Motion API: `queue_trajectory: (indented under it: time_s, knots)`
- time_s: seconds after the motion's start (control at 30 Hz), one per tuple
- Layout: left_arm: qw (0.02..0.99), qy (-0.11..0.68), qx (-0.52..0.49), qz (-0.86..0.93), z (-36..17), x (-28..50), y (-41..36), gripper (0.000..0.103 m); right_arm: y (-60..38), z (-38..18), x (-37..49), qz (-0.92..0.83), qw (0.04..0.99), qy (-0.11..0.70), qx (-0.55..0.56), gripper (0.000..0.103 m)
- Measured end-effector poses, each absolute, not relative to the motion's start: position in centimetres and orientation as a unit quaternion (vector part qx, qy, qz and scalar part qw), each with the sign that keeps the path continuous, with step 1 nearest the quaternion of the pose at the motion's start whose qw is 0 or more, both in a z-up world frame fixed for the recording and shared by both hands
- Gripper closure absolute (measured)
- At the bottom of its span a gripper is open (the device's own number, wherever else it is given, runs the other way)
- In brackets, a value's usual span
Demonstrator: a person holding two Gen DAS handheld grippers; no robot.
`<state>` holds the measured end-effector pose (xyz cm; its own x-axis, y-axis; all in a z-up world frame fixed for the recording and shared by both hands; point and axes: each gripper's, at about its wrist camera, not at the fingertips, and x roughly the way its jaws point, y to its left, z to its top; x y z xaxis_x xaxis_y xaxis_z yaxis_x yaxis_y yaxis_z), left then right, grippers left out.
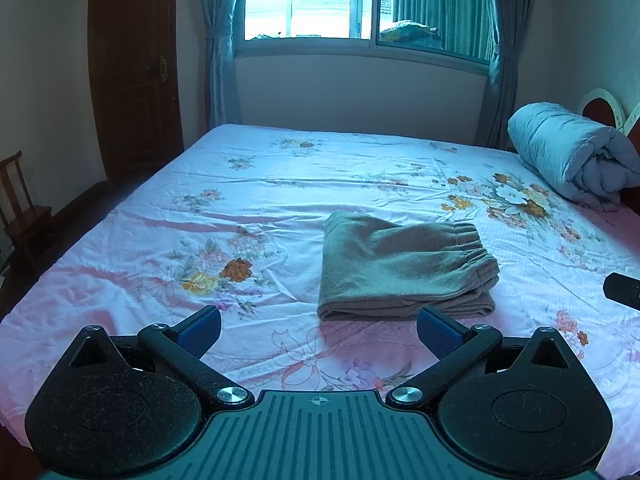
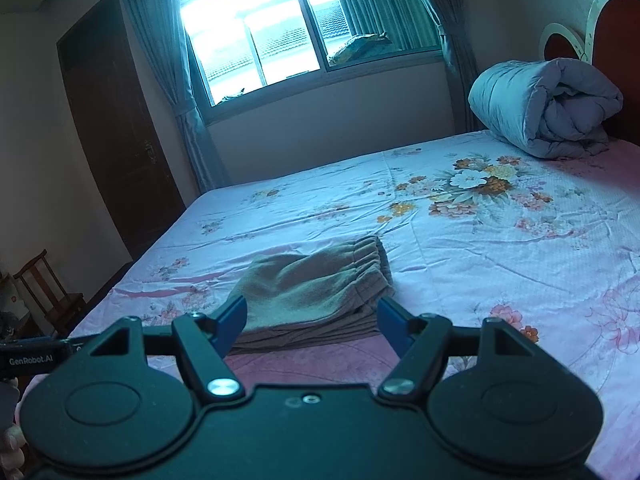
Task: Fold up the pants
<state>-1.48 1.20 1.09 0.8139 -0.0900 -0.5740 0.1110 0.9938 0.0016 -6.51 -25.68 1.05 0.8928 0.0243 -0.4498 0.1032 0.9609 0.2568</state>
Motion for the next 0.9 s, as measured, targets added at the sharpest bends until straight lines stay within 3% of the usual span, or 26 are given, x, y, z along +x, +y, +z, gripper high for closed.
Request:
queue_trajectory:
  time_s: [0.23,0.9]
  knots:
    - [0.947,0.297,-0.027,-0.117,1.2,-1.3,1.6,0.0,-25.5,0.8,-6.3,-0.015,0.962,0.234,0.142,0.038]
    - [0.954,0.272,-0.019,-0.123,1.6,-1.1,0.0,0.004,-25.8,0.0,-5.6,-0.018,0.96,0.238,0.145,0.038]
